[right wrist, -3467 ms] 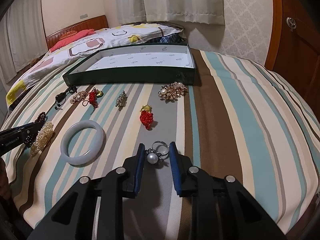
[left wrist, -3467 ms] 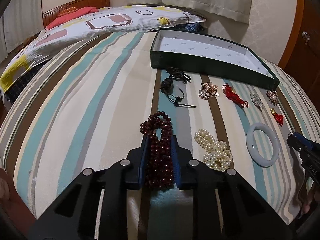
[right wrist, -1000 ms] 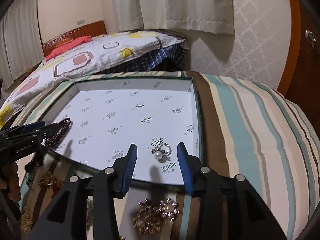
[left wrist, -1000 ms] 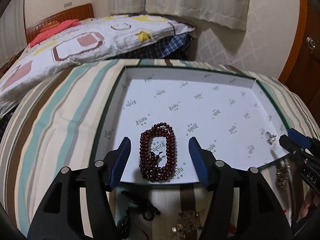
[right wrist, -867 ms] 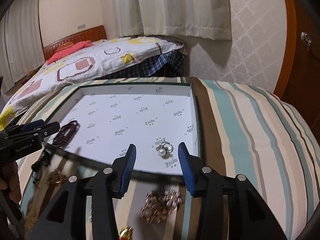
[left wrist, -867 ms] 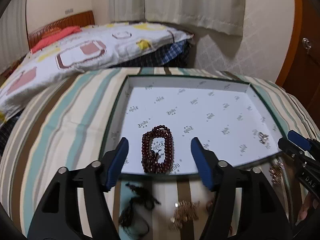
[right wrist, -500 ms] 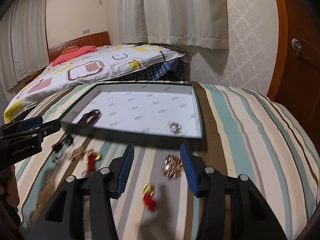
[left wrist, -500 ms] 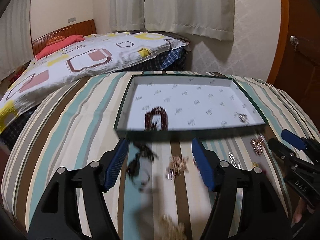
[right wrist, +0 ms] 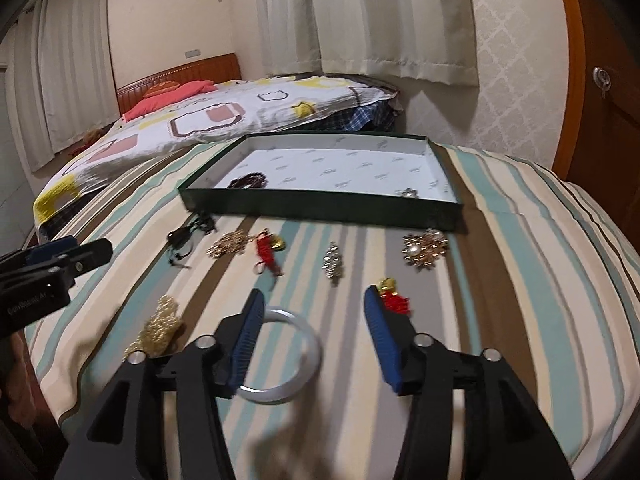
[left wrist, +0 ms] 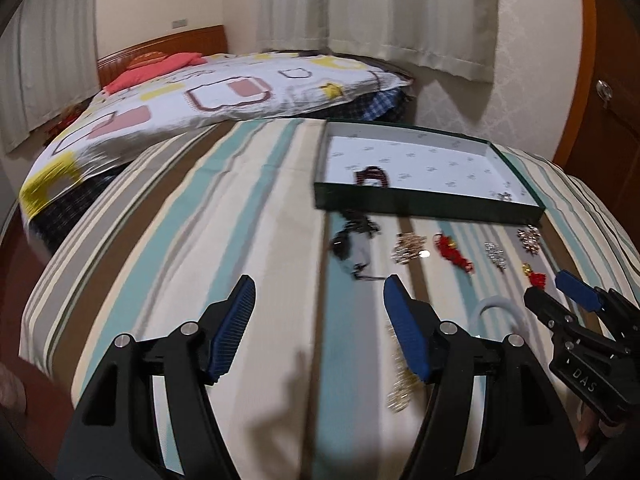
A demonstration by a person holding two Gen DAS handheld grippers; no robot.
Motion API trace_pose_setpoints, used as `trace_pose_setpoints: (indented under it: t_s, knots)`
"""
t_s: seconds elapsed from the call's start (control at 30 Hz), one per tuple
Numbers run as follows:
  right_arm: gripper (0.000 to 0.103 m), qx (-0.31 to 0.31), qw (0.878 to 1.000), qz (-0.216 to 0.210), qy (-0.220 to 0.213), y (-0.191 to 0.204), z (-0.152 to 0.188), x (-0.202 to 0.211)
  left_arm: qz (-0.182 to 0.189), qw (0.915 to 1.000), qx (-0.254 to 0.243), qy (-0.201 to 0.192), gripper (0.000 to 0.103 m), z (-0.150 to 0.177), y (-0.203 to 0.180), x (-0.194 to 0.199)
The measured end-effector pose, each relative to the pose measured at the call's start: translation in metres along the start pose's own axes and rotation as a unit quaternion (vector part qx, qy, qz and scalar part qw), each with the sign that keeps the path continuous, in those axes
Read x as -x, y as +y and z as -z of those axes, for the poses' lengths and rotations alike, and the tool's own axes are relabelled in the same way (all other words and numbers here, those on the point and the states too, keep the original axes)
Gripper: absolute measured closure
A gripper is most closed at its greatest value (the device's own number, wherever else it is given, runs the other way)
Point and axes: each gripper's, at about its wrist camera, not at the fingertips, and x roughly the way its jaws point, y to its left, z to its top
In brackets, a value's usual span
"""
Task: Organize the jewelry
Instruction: 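Move left tool to pearl necklace while right tool approaches white jade bangle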
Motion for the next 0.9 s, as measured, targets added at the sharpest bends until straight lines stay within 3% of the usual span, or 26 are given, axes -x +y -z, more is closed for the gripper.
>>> trace_pose_setpoints:
  t_s: [0.23,0.5,0.63,0.77,0.83,0.9]
  knots:
    - [0.03,0.017,1.0,0.005,0.009,0.019,0.007,-0.008,-0.009,0.9994,0.034,0.003,0.038,0.01,0.024,0.004]
    - [0.023,0.034,0.999,0.02,0.033,0.028,0.015,-0.023,-0.007,0.9989,0.044,0.011,0.038,0.014,0.029,-0.001]
    - [0.022,0.036,0.997,0.018,0.065,0.028,0.021,-0.033,-0.005,0.999,0.041,0.017,0.038,0.016,0.026,-0.003]
    - [0.023,0.027,0.997,0.009,0.065,0.024,0.023,-0.032,0.0,0.9991,0.038,0.021,0.038,0.018,0.021,-0.005]
    - [0.034,0.032,0.997,0.006,0.063,0.024,0.023,-0.029,0.003,0.9991,0.036,0.024,0.038,0.02,0.018,-0.006]
    - [0.034,0.031,0.997,0.001,0.066,0.023,0.023,-0.029,0.01,0.9991,0.031,0.027,0.038,0.022,0.012,-0.008]
